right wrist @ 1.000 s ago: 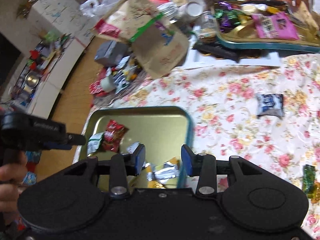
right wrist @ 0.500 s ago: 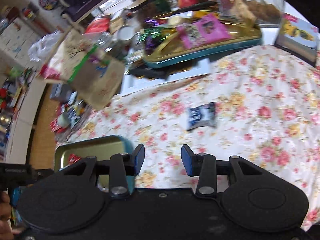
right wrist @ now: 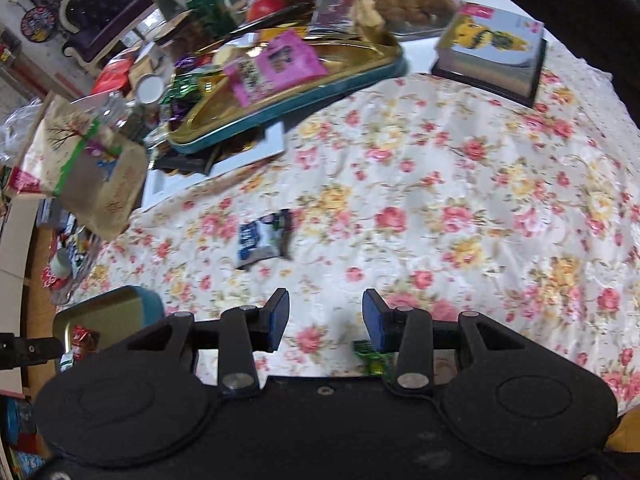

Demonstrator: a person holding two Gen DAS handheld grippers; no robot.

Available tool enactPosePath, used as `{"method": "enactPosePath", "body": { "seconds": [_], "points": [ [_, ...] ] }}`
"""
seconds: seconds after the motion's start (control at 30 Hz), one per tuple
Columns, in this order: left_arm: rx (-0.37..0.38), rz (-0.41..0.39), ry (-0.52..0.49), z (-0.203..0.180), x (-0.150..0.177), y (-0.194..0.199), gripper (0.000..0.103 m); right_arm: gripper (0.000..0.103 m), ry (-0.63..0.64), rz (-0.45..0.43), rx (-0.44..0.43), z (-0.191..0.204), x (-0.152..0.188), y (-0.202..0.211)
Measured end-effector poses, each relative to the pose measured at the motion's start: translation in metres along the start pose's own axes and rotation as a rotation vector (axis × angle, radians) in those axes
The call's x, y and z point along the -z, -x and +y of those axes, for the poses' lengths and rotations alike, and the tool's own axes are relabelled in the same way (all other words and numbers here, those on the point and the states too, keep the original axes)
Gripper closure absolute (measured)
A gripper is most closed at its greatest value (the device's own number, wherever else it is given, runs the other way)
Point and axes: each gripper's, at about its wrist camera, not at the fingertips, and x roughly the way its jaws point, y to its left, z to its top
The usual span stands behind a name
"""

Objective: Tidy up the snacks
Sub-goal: 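Move both open grippers back toward the remaining snacks, then lower right gripper onto white sesame-paste bar beside the green candy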

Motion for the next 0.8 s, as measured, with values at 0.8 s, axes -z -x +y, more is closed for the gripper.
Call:
{"method": "enactPosePath", "body": {
  "seconds": [0.8],
  "points": [
    [0.004, 0.088, -0.206, -0.111, 0.005, -0.031, 0.059, 0.06, -0.026, 0.151, 0.03, -0.044, 0.017, -0.016]
  ]
}}
